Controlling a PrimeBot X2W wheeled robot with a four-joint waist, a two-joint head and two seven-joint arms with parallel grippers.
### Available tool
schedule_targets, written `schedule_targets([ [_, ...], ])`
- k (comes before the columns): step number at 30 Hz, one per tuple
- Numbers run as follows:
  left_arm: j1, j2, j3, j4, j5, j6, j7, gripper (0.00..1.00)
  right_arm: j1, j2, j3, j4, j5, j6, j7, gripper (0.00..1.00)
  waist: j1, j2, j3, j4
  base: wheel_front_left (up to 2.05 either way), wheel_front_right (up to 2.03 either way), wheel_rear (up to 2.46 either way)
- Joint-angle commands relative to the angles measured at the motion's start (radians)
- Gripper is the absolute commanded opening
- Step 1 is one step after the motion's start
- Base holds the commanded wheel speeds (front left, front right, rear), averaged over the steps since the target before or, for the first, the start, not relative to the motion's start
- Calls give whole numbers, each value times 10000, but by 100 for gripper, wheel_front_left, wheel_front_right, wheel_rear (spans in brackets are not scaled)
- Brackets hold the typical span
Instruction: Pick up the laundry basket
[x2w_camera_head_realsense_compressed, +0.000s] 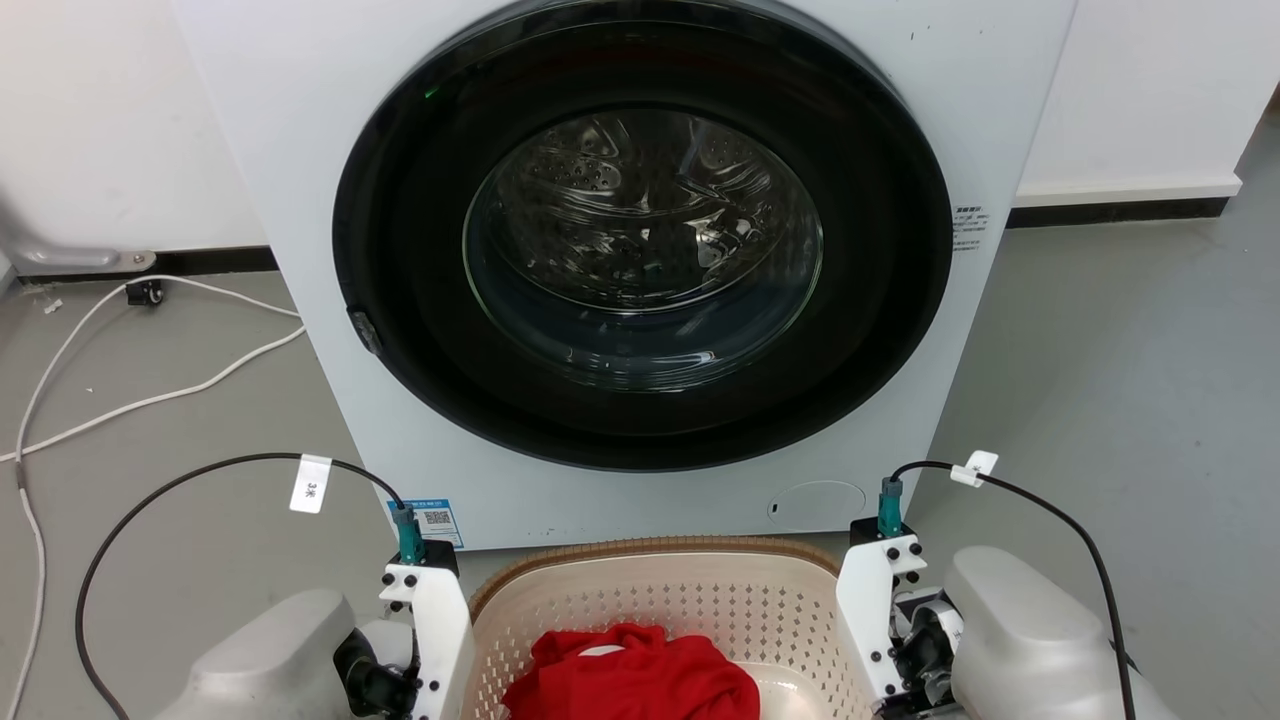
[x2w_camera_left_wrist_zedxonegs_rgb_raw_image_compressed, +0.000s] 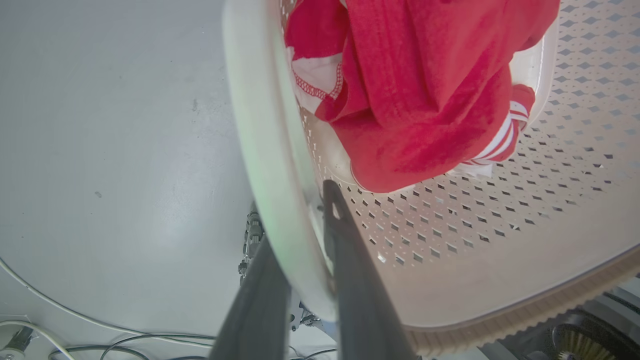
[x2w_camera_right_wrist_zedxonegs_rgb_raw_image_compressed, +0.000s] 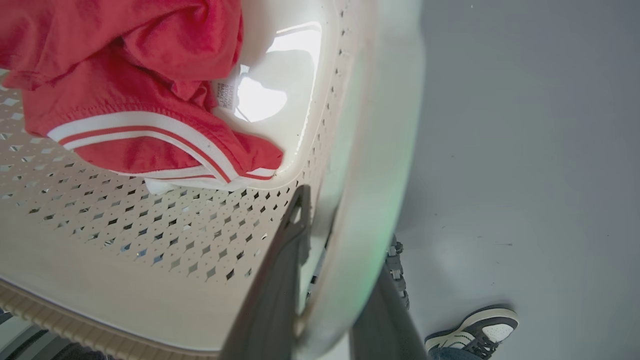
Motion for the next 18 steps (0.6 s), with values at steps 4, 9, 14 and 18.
schedule_targets([
  [4,-107,220,-35,146,99,25,60,0,-180,-168,154,50,12,1,-62,0,0,-1,9,16,0,0,0],
  [9,-131,239,-43,185,79,25,86,0,-250,-171,223,86,51,1,-113,0,0,-1,25,32,0,0,0],
  [14,-203,252,-53,203,102,26,79,0,-347,-175,287,117,59,1,-193,0,0,-1,29,60,0,0,0],
  [18,-219,257,-56,217,98,26,83,0,-405,-179,323,143,101,-1,-181,0,0,-1,31,70,0,0,0],
])
